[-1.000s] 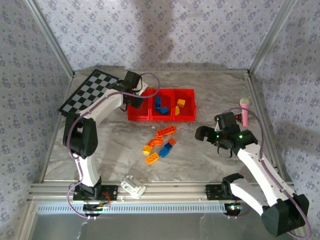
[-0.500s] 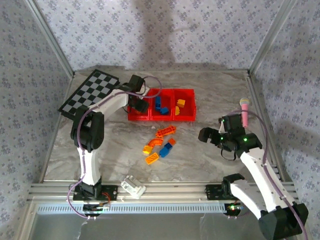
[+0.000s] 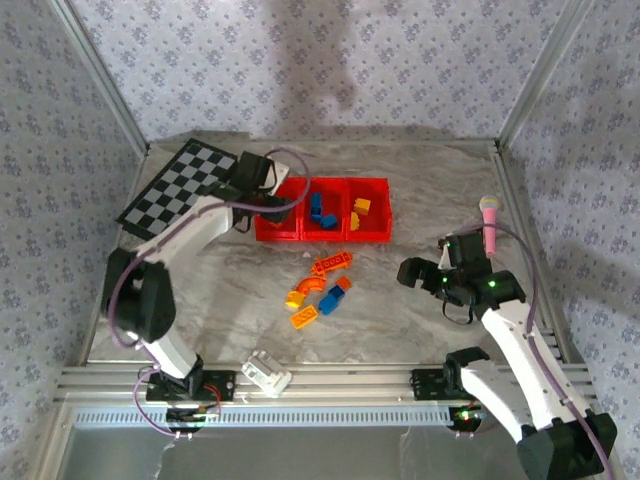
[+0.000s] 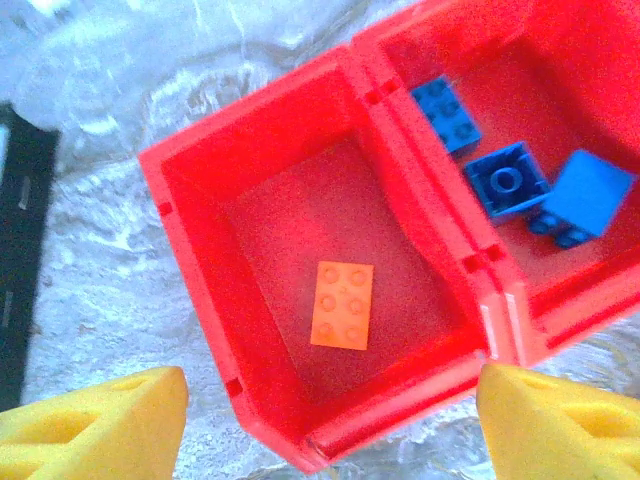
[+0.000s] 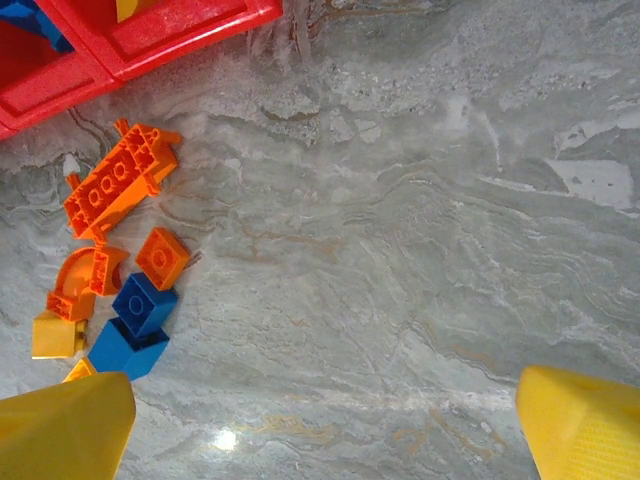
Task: Sort the legos into containers by color
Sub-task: Place the lego in the container, then pick up the lego from the middle-left of the table.
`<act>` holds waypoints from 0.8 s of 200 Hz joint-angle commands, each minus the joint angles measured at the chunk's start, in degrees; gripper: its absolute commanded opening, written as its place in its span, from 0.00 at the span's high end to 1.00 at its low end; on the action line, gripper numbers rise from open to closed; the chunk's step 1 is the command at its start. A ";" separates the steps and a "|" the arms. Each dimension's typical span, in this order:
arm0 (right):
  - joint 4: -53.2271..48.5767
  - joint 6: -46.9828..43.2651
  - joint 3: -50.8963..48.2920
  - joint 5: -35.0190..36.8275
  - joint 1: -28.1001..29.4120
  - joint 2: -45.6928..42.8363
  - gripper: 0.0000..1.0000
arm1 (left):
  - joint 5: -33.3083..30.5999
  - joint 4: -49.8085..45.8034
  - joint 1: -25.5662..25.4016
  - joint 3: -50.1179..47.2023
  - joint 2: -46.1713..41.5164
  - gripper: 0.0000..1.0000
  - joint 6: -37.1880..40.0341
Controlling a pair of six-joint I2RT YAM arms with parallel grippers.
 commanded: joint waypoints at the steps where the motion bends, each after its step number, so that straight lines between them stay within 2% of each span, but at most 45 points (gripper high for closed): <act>1: 2.14 1.17 -0.24 -0.79 -0.41 0.13 0.00 | -1.05 4.90 -2.25 -6.61 -7.73 0.22 -0.01; 16: 2.51 1.10 0.55 -2.17 -0.16 1.70 0.00 | -0.74 6.49 -3.43 -12.62 -14.29 0.20 -0.13; 24: 2.45 1.20 0.99 -2.79 0.34 2.56 0.00 | -0.56 7.04 -3.87 -15.74 -17.94 0.13 -0.71; 33: 2.34 1.14 1.75 -2.79 1.12 3.49 0.00 | -1.91 7.49 -4.33 -18.88 -22.17 0.01 -2.97; 59: 1.96 1.93 3.93 -0.89 4.66 5.71 0.01 | -4.29 3.77 -4.25 -25.22 -34.77 0.00 -13.41; 96: 5.39 4.15 4.47 -0.09 7.22 8.74 0.01 | 6.83 -3.18 -4.36 -31.28 -46.97 0.00 -18.51; 114: 5.72 4.57 5.12 0.67 7.51 9.82 0.00 | 8.15 -8.09 -5.76 -32.04 -48.60 0.00 -23.45; 137: 3.70 4.55 5.72 1.50 7.42 9.28 0.00 | 7.08 -11.26 -12.73 -32.43 -49.31 0.01 -28.55; 160: 2.18 3.29 5.72 1.26 5.68 8.58 0.00 | 0.77 -14.66 -23.15 -31.03 -45.73 0.00 -29.56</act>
